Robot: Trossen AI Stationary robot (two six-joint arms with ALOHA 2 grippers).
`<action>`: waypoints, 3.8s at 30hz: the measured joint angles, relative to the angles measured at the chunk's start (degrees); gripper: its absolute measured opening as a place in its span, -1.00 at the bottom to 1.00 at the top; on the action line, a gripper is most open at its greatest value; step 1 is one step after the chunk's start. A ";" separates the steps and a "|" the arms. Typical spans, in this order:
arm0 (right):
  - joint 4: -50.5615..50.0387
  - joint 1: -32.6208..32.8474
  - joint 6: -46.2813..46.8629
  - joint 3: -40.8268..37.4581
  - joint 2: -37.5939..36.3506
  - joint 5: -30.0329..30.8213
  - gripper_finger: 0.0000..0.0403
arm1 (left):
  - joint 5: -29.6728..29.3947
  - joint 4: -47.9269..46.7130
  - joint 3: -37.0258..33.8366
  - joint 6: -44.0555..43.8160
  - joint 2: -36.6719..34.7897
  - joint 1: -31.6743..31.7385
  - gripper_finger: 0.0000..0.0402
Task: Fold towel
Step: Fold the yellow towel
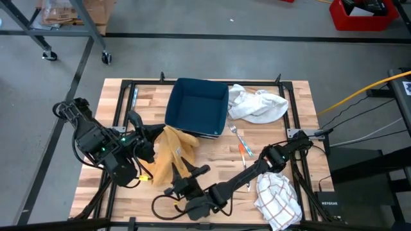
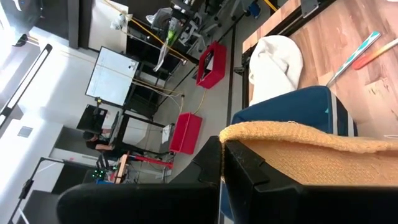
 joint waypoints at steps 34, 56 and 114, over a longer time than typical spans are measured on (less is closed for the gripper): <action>-9.95 0.60 -17.22 4.46 -2.28 0.00 -0.96 | 0.01 -0.01 0.01 0.47 0.02 -0.01 -0.99; -16.72 2.96 -35.02 5.42 -13.68 0.02 -0.97 | 17.99 -0.55 0.02 -14.42 0.04 -0.28 -0.99; -25.02 5.84 -35.00 5.46 -14.51 0.04 -0.97 | 35.33 38.23 -51.01 -54.88 0.09 -4.55 -0.23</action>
